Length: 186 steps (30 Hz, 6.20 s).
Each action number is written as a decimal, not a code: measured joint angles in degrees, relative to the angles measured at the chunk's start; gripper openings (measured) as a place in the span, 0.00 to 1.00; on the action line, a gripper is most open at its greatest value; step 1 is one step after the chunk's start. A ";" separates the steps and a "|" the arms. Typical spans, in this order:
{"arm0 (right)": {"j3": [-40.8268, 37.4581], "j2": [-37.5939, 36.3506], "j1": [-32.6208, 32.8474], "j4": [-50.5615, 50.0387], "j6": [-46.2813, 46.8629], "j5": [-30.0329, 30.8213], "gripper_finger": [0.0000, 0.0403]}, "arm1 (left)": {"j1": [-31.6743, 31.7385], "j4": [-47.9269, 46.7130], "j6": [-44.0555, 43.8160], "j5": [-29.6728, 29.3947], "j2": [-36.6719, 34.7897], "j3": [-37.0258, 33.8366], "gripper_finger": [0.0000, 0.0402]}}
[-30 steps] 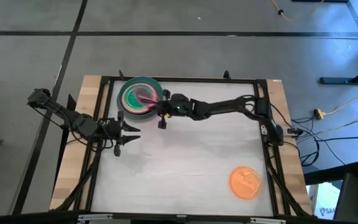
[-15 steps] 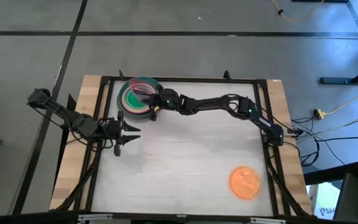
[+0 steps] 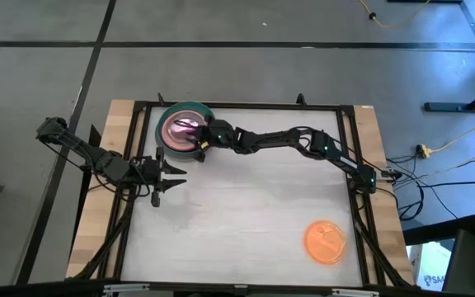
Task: Stack plastic plates
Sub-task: Stack the light pink plate on the light blue plate, then stack the light orange plate on the light pink plate
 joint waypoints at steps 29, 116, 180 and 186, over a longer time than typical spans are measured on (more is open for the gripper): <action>-0.02 -17.49 2.67 -36.85 -5.48 -6.64 0.39 | -2.01 6.46 2.07 10.38 0.33 -0.02 0.28; -78.05 -76.62 39.06 -61.40 56.47 -18.98 0.43 | -1.97 5.20 1.28 6.60 0.37 -0.02 0.28; -57.71 -44.93 -0.80 6.09 37.57 3.03 0.00 | -1.96 5.53 1.58 4.36 0.36 -0.02 0.28; -44.57 -37.00 -2.95 3.86 35.11 2.89 0.00 | -1.97 5.53 1.58 4.37 0.37 0.00 0.28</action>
